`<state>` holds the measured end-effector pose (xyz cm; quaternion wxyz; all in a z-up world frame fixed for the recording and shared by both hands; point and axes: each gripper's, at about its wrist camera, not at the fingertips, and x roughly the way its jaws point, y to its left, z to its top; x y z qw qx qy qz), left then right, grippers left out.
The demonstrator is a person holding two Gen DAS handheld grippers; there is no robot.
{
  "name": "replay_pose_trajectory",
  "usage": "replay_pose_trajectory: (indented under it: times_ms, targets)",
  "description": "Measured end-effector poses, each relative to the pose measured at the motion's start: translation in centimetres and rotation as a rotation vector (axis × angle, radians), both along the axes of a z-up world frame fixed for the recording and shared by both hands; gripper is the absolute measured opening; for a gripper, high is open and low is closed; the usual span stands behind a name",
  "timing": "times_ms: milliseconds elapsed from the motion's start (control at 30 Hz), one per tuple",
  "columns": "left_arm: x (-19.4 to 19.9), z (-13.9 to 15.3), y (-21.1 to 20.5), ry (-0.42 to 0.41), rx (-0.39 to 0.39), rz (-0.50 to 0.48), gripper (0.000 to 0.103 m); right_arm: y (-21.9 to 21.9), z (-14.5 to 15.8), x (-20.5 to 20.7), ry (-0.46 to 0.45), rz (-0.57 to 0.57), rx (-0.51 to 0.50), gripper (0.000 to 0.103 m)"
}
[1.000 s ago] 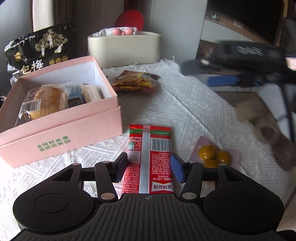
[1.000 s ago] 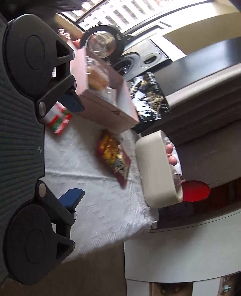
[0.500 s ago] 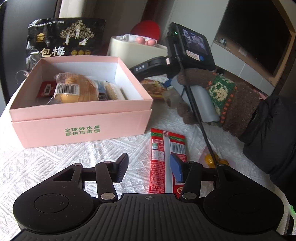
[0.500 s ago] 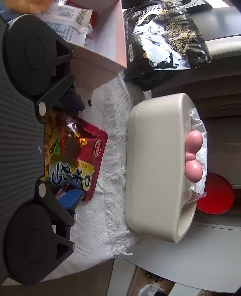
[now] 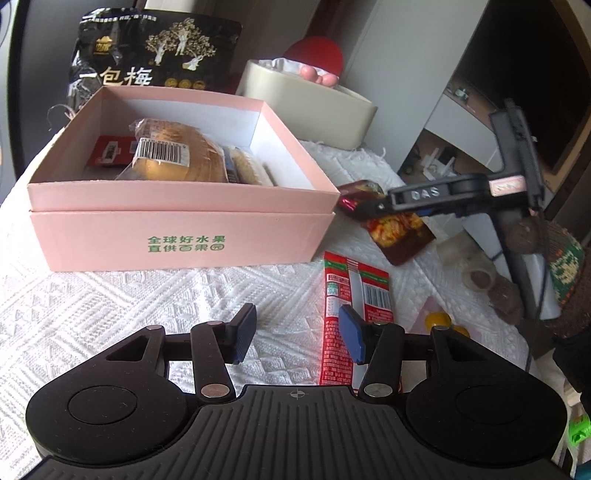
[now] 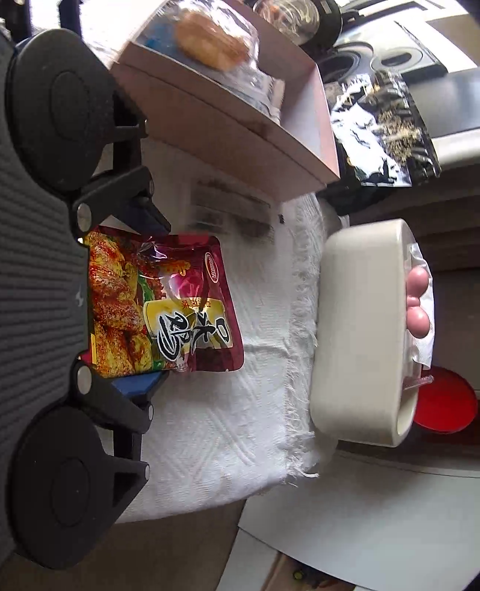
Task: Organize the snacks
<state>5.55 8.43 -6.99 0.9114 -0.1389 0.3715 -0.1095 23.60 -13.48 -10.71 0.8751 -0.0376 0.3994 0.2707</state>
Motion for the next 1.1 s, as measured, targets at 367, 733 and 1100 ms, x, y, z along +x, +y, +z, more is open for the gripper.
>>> replay_pose_trajectory:
  times_ms: [367, 733, 1100]
  targets:
    - [0.2, 0.1, -0.5, 0.010, 0.001, 0.000, 0.054, 1.7, 2.8, 2.7, -0.029, 0.081, 0.181, 0.054]
    - [0.0, -0.2, 1.3, 0.013, -0.026, 0.039, 0.054, 8.7, -0.1, 8.6, 0.022, 0.065, 0.078, 0.041]
    - [0.7, -0.6, 1.5, 0.000, -0.042, 0.042, 0.054, 4.1, -0.6, 6.3, -0.003, 0.057, 0.059, 0.044]
